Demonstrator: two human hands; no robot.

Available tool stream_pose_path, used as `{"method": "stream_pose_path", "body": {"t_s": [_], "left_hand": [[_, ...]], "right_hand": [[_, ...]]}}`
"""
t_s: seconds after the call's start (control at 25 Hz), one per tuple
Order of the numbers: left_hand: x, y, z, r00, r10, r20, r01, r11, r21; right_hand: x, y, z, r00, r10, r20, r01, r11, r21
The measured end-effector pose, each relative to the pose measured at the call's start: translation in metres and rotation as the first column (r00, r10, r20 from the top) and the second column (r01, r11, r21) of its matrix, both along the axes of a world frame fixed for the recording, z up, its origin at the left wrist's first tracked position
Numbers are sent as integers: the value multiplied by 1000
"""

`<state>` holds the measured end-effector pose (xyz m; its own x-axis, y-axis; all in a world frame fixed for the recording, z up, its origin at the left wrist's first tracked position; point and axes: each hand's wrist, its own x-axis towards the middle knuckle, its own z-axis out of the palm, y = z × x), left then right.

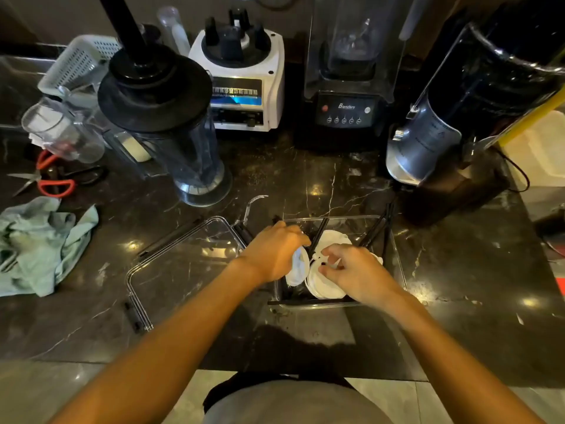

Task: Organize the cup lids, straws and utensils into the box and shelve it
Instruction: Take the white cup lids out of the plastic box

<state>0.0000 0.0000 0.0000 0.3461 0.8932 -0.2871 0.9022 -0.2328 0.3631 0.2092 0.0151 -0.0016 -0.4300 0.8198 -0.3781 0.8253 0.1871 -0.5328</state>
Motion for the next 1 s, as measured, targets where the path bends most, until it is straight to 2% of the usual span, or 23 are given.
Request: {"method": "stream_pose_path", "body": {"t_s": [0.12,0.24,0.36,0.52,0.68,0.76,0.84,0.88,0.96,1.0], "left_hand": [[1,-2,-10,996,-15,-90,17,999,27],[4,-1,-15,997,13,-71,-8,998,64],[3,-3,-14,995,93,43,-97,988,123],[0,-7,-10,960,130,247,-172,973,154],[-5,-9,-10,888,276,367,-326,942,82],[-5,-12,-12,851,338,401,-383,923,36],[-1,-15,-13,748,433,504,-481,876,-38],[3,-15,-12,638,507,580,-543,830,-127],[9,-16,-5,318,681,660,-574,692,-438],[12,-15,-1,165,759,630,-515,611,-601]], "right_hand": [[-3,-7,-4,1000,5,-3,-5,1000,-15],[-7,-14,-9,997,-17,-71,13,999,-50],[-8,-17,-13,990,-37,-134,23,995,-99],[-10,-19,-14,975,-117,-191,106,992,-67],[2,-13,-10,921,-274,-278,273,961,-43],[8,-11,-7,901,-316,-298,338,941,24],[11,-10,-4,885,-334,-326,384,918,101],[12,-10,-2,882,-332,-336,393,910,133],[16,-12,2,903,-268,-335,353,908,226],[18,-14,3,926,-203,-318,302,905,301]]}}
